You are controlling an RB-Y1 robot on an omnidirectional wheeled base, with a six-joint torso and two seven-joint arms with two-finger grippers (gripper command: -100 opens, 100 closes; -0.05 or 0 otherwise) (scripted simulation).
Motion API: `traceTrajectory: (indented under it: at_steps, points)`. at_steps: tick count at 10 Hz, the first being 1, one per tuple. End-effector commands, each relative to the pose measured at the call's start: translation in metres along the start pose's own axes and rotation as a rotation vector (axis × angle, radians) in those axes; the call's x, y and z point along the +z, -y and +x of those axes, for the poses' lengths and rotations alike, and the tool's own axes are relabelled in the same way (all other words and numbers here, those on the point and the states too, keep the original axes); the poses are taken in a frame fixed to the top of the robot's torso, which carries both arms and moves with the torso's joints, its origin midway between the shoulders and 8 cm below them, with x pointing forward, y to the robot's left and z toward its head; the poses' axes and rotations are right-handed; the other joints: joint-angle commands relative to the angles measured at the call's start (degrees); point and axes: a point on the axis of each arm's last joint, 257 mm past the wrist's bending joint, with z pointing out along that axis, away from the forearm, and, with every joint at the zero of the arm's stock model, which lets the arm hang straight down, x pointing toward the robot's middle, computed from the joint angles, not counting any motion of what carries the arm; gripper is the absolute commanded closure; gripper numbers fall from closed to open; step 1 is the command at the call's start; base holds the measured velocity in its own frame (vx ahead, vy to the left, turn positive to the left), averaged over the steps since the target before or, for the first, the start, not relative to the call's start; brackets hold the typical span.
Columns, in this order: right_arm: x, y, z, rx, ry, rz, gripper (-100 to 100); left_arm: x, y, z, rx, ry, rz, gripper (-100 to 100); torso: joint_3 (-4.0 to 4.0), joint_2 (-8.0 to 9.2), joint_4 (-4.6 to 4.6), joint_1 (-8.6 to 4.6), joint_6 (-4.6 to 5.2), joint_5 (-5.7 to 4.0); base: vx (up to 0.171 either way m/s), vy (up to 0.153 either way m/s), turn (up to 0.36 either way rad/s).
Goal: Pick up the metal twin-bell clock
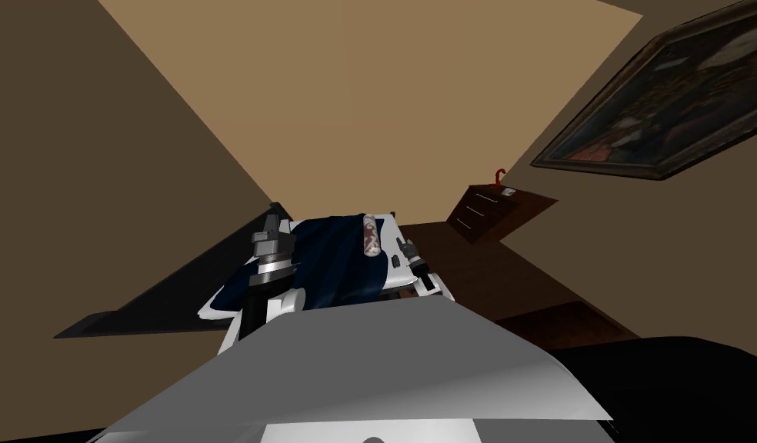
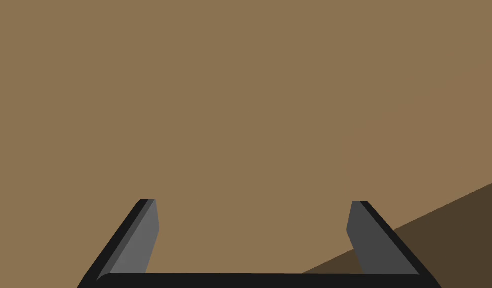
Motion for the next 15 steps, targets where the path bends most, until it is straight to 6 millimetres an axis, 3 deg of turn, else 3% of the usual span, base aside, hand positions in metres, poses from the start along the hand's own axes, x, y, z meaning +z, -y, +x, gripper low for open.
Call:
traceTrajectory:
  at_steps: [1, 2, 3, 4, 10, 15]
  points:
    - [-0.001, 0.008, 0.013, -0.054, -0.035, 0.018, -100, 0.000, 0.000, 0.000, 0.000, 0.000, 0.000, 0, 0.00, 0.00, 0.00, 0.00, 0.00, 0.00, 0.021, -0.017, 0.045]
    - [0.000, 0.017, 0.035, -0.108, -0.085, 0.037, -100, 0.000, 0.000, 0.000, 0.000, 0.000, 0.000, 0, 0.01, 0.02, 0.00, 0.00, 0.02, 0.00, 0.023, -0.022, 0.082]
    - [0.000, 0.018, 0.035, -0.128, -0.087, 0.037, -100, 0.000, 0.000, 0.000, 0.000, 0.000, 0.000, 0, 0.01, 0.01, 0.00, -0.02, 0.01, 0.00, 0.019, -0.022, 0.036]
    - [0.001, 0.024, 0.053, -0.178, -0.132, 0.051, -100, 0.000, 0.000, 0.000, 0.000, 0.000, 0.000, 0, 0.01, 0.03, 0.00, -0.01, 0.02, 0.00, 0.019, -0.021, 0.073]
    - [-0.003, 0.048, 0.110, -0.408, -0.286, 0.076, -100, 0.000, 0.000, 0.000, 0.000, 0.000, 0.000, 0, 0.02, 0.05, 0.01, 0.01, 0.03, 0.01, 0.016, -0.018, 0.059]
    - [-0.018, 0.070, 0.157, -0.567, -0.423, 0.085, -100, 0.000, 0.000, 0.000, 0.000, 0.000, 0.000, 0, 0.03, 0.05, 0.01, 0.01, 0.02, 0.01, 0.014, -0.019, 0.054]
